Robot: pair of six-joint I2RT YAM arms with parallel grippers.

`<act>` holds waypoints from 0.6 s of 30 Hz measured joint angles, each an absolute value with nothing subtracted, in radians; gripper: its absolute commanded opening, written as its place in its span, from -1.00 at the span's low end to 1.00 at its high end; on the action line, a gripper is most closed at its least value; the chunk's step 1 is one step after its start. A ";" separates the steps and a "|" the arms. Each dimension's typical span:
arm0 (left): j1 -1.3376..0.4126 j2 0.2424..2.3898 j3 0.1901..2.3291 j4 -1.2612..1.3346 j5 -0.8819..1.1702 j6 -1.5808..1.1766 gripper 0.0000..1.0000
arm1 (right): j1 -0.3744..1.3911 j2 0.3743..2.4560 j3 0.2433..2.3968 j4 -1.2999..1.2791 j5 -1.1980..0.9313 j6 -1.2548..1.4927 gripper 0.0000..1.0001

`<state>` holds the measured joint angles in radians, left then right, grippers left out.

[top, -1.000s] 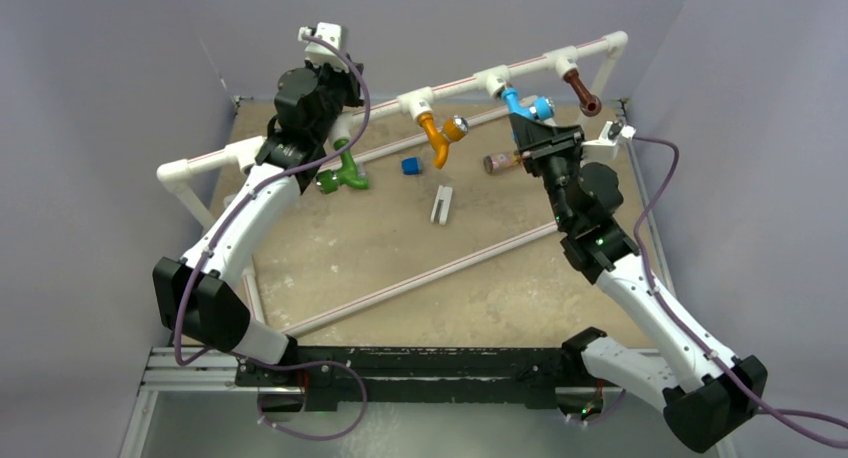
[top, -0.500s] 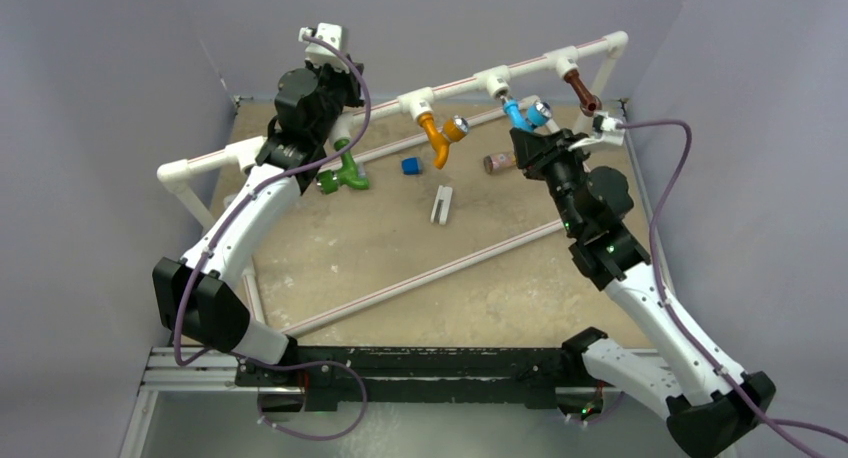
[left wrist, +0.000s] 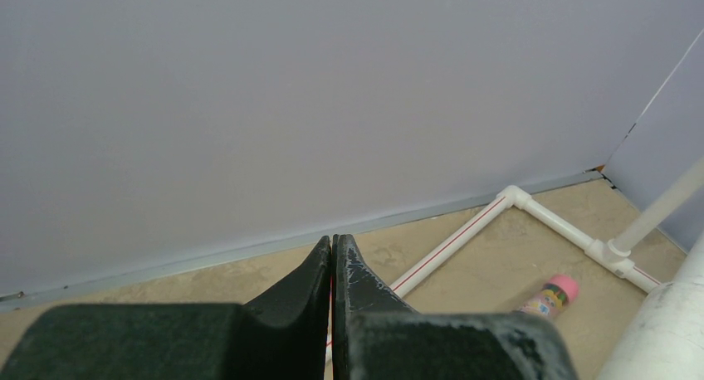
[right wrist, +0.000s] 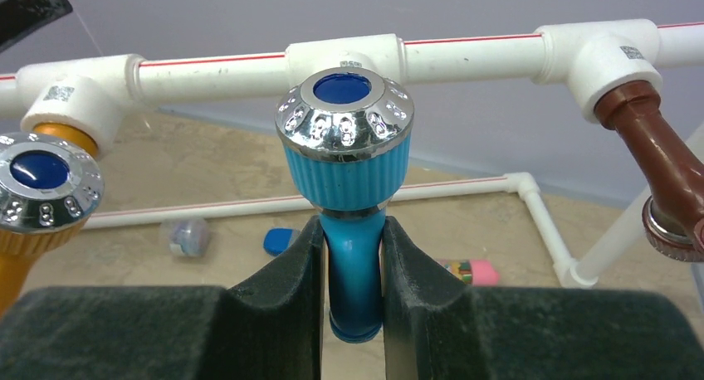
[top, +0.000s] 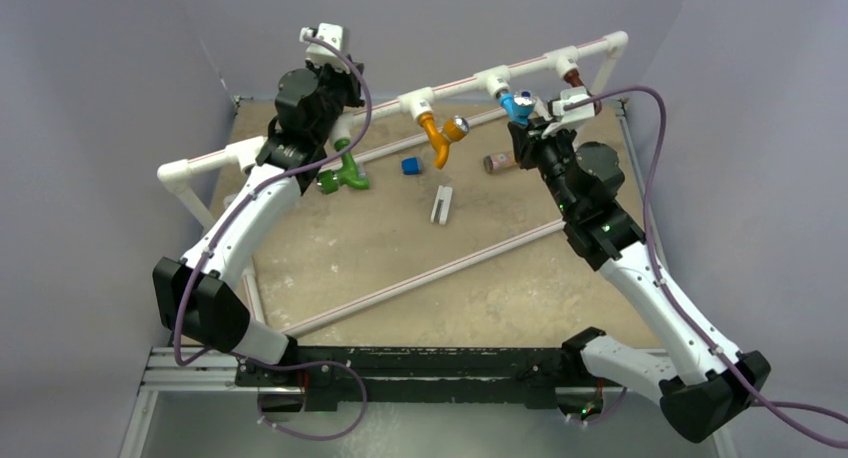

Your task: Install the water faucets

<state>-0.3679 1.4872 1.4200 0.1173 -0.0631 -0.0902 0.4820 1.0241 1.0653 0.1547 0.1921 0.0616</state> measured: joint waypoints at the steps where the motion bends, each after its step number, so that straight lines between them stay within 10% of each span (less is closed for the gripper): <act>1: -0.369 1.487 1.420 0.118 -0.063 -0.090 -1.00 | 0.482 1.027 1.066 0.155 0.192 0.049 -1.00; 18: -0.367 1.492 1.416 0.132 -0.065 -0.085 -1.00 | 0.478 1.085 1.130 0.117 0.192 0.053 -1.00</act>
